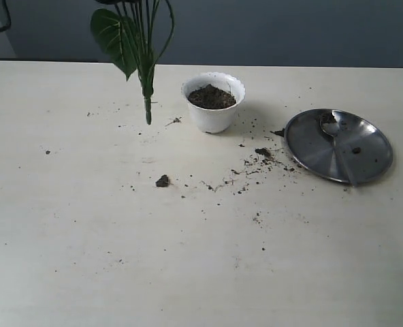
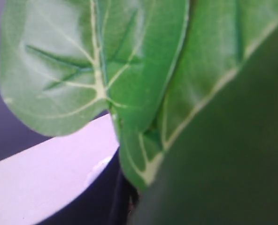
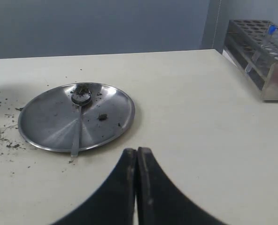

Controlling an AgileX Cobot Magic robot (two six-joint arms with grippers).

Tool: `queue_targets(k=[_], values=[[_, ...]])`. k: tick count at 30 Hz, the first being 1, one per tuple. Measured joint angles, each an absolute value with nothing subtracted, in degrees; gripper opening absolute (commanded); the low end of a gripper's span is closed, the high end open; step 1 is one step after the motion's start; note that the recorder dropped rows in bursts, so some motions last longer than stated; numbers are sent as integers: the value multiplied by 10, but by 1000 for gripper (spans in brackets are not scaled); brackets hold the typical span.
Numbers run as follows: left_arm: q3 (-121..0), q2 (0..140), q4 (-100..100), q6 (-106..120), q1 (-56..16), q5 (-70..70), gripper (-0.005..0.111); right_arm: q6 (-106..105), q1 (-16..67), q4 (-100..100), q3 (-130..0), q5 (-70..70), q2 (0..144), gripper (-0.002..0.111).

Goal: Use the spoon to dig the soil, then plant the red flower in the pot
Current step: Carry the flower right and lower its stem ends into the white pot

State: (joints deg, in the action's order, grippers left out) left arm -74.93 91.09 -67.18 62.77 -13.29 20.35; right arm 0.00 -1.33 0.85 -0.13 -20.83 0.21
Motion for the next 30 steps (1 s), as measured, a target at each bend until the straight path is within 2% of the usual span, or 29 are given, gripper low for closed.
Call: queue_targets(k=[6,12,30], values=[[-749,911,-872,852,-103,305,0,0,-13,9,-1,-208,2,0],[-749,933,-959,973,-85,419,0,0,-13,9,-1,-208,2,0],[-813,1028,-988,1103,-82,564,0,0,-13,9,-1,-208,2,0]])
